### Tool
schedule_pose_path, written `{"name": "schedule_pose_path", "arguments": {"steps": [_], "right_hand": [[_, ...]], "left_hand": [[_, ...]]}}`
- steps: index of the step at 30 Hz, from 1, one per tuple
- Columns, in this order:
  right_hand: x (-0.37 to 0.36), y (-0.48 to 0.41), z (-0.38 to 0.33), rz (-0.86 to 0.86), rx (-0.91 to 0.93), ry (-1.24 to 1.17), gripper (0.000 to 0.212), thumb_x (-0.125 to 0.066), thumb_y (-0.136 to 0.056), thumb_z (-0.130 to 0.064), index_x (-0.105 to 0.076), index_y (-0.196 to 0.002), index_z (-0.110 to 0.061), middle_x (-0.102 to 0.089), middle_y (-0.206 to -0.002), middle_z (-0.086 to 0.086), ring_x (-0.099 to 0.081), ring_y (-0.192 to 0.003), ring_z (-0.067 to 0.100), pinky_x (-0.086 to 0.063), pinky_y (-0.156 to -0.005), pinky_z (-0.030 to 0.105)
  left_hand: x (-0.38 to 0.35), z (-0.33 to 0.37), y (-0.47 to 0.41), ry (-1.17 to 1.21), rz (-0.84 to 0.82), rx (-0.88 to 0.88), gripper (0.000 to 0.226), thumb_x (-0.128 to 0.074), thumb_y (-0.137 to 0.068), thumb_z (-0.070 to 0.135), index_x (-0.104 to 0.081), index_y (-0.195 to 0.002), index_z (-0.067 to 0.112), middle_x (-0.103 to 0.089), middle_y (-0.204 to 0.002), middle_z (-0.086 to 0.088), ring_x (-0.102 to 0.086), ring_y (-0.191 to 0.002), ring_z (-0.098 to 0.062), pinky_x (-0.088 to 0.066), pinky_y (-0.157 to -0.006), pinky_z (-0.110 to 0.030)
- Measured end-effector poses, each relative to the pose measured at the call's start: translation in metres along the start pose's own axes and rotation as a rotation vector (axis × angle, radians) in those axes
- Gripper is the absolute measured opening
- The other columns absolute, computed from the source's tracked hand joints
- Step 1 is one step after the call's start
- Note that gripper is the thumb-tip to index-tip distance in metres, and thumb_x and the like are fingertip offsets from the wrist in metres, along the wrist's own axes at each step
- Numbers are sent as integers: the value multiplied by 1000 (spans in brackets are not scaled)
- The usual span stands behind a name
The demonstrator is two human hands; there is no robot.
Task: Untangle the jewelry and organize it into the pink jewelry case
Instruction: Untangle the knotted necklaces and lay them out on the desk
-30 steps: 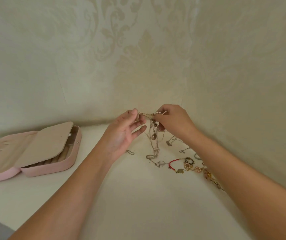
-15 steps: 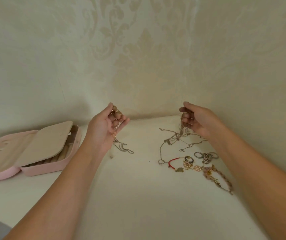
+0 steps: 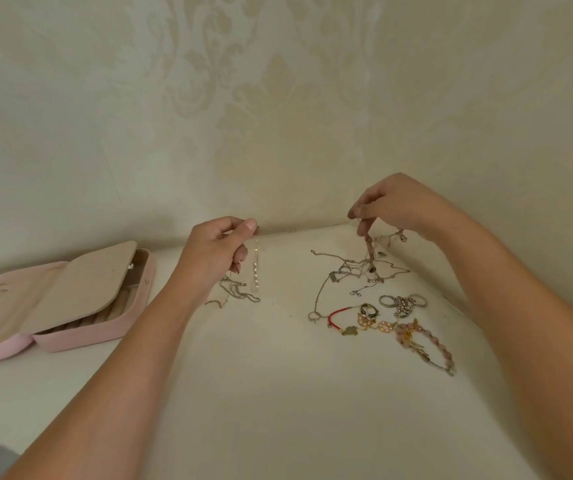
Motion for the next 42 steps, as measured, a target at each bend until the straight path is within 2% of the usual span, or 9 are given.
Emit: {"name": "schedule_pose_path", "arguments": {"steps": [4,11,18,20,24,30,34,37,42], "right_hand": [[-2,8,-15,-54,75,112,9,-67,-85,-14,-76,-86,-17,-73,-71,-1,-51,-70,11,-31,-50,21],[-2,20,-34,-100,195,178,4,-75,-79,-18,-76,-77,-15,-70,-63,-5,-39,-35,2,-28,-34,11],[-4,20,-40,-36,203,226,21,-77,-78,-37,-74,-77,-17,-70,-67,-6,-45,-40,-1,-34,-38,13],[-10,23,-39,-76,192,266,32,-78,-72,-48,-73,-75,-17,-70,-67,-6,-51,-48,4,-39,-44,16],[-15,23,-36,-48,191,345,46,-80,-65,-54,-63,-65,-11,-53,-55,-4,-46,-51,12,-35,-51,23],[-25,22,-41,-56,171,252,47,-76,-73,-50,-50,-52,-17,-38,-46,-7,-33,-40,8,-26,-41,19],[-37,27,-43,-119,171,199,46,-72,-80,-44,-49,-49,-18,-35,-42,-8,-29,-35,5,-25,-41,18],[-40,33,-39,-144,172,91,39,-69,-84,-39,-57,-56,-14,-47,-49,-5,-34,-40,6,-27,-44,17],[-43,47,-16,-159,106,-347,13,-65,-90,-16,-73,-82,-9,-62,-65,-2,-51,-55,8,-43,-59,22]], "left_hand": [[-3,3,-7,-96,31,-14,20,-60,-94,26,-69,-79,16,-45,-42,9,-40,-43,-9,-37,-51,-24],[-1,49,-46,-128,150,-65,19,-54,-97,22,-62,-86,9,-53,-38,6,-50,-46,-18,-43,-51,-25],[-16,27,-69,-223,-18,89,16,-45,-100,17,-55,-97,4,-65,-49,-2,-66,-52,-17,-55,-56,-27],[-22,15,-67,-404,-113,150,21,-43,-100,15,-58,-101,1,-70,-61,-6,-69,-67,-22,-53,-63,-29],[-33,19,-50,-1029,-257,82,36,-44,-95,9,-58,-127,14,-59,-130,-9,-54,-119,-25,-41,-89,-26],[-72,43,11,-246,-711,90,50,-84,-67,26,-66,-114,23,-72,-110,5,-63,-110,-8,-39,-103,-32],[-73,34,16,-135,-452,72,22,-75,-79,17,-71,-97,5,-76,-93,-2,-69,-97,-11,-46,-94,-23],[-69,26,21,-22,-437,66,6,-70,-84,13,-73,-88,12,-75,-91,-4,-70,-95,-14,-51,-93,-28],[-53,18,32,102,-295,56,15,-57,-94,14,-72,-96,13,-75,-92,-7,-71,-86,-18,-57,-81,-25]]}}
Point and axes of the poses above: each hand's wrist, its own y-axis away from the middle knuckle, its own x-axis out of the back of the hand, z = x × y, the point moved 6 cm from there along -y, towards the middle knuckle
